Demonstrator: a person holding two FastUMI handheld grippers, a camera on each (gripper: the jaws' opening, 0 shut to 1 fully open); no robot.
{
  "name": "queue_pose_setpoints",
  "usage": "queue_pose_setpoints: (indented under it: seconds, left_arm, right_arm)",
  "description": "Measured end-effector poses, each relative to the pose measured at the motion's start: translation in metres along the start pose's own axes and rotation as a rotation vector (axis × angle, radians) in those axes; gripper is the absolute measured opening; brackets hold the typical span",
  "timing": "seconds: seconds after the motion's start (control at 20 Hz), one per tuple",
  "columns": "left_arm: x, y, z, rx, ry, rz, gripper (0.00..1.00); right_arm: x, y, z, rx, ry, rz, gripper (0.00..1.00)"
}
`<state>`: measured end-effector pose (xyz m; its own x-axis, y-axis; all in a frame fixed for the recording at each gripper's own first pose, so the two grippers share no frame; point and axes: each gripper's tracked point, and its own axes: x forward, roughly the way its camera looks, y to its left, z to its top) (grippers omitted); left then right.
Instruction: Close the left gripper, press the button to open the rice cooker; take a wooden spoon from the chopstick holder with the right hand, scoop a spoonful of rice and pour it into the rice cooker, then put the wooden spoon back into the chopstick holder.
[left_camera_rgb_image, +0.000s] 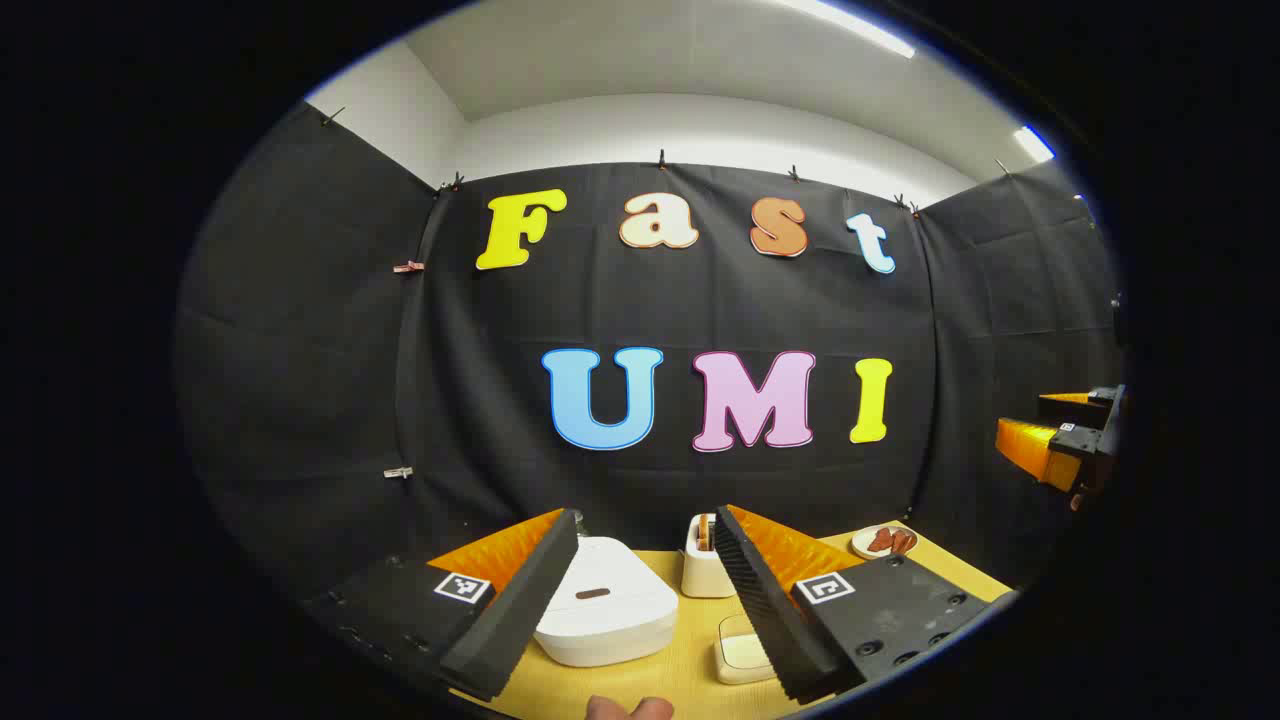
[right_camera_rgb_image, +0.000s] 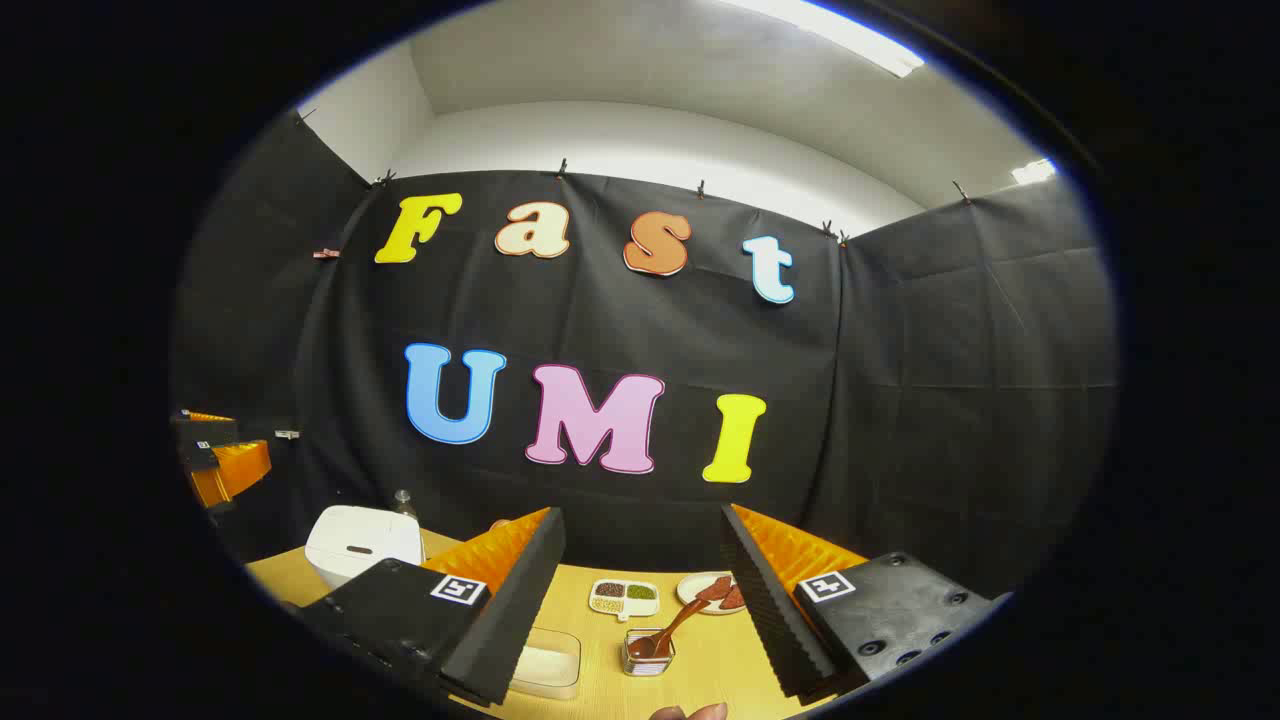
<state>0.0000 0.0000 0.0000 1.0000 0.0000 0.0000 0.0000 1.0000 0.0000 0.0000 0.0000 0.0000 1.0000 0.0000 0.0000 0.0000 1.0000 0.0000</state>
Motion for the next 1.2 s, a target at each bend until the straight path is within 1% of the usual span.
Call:
queue_pose_setpoints:
  seconds: [0.5,0.95,1.0,1.15,1.2]
  left_arm:
    - [0.007,-0.001,-0.003,0.001,0.004,-0.001,0.95]
    - [0.013,-0.002,-0.005,0.003,0.003,-0.005,0.95]
    - [0.014,-0.003,-0.005,0.003,0.005,-0.013,0.95]
    - [0.014,-0.013,-0.008,-0.014,0.017,-0.076,0.95]
    - [0.014,-0.013,-0.008,-0.017,0.022,-0.090,0.89]
  right_arm:
    - [0.004,0.003,0.001,-0.026,-0.011,-0.004,0.97]
    - [0.007,0.002,0.001,-0.019,-0.013,-0.009,0.97]
    - [0.007,0.002,0.001,-0.019,-0.013,-0.010,0.97]
    - [0.010,0.003,0.000,-0.030,-0.012,-0.011,0.97]
    - [0.010,0.003,0.000,-0.036,-0.012,-0.013,0.97]
